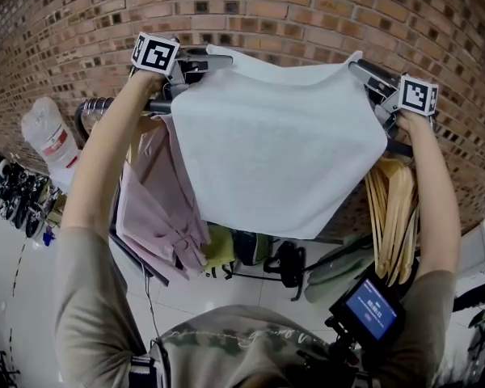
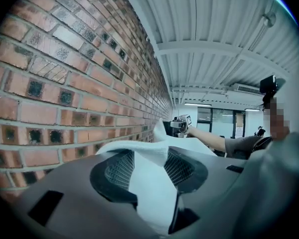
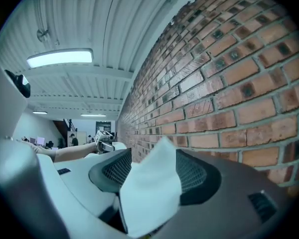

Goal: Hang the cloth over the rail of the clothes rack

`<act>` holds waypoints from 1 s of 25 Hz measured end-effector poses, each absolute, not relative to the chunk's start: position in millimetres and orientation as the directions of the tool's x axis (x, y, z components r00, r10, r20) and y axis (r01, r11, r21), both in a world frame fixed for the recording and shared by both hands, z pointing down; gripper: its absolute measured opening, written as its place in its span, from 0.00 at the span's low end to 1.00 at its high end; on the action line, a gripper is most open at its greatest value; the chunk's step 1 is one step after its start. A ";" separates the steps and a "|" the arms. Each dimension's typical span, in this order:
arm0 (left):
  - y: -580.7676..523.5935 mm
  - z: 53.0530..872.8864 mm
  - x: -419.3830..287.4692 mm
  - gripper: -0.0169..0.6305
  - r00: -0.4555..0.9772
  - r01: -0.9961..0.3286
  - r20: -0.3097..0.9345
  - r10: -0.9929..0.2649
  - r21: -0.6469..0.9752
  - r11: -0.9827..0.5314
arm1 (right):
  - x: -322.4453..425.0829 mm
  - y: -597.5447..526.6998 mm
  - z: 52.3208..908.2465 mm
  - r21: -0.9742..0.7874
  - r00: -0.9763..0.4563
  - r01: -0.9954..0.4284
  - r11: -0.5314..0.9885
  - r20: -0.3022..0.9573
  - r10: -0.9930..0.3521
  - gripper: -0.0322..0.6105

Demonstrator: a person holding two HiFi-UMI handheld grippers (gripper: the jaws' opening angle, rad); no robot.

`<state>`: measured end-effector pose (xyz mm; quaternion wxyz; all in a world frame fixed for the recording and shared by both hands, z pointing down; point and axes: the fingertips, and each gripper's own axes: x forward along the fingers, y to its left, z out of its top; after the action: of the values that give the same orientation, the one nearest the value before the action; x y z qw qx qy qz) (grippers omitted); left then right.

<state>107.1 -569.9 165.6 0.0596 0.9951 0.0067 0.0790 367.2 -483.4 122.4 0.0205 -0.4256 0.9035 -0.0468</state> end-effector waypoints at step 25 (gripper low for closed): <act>-559.8 152.6 109.6 0.28 0.992 0.052 0.106 0.063 0.111 -0.992 | 339.9 -463.9 123.8 0.052 -0.725 -0.686 0.726 0.035 -0.688 0.44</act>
<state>109.6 -559.8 152.6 0.0541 0.9966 0.0288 0.0546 339.9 -463.9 123.8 -0.0257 -0.3699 0.9285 0.0176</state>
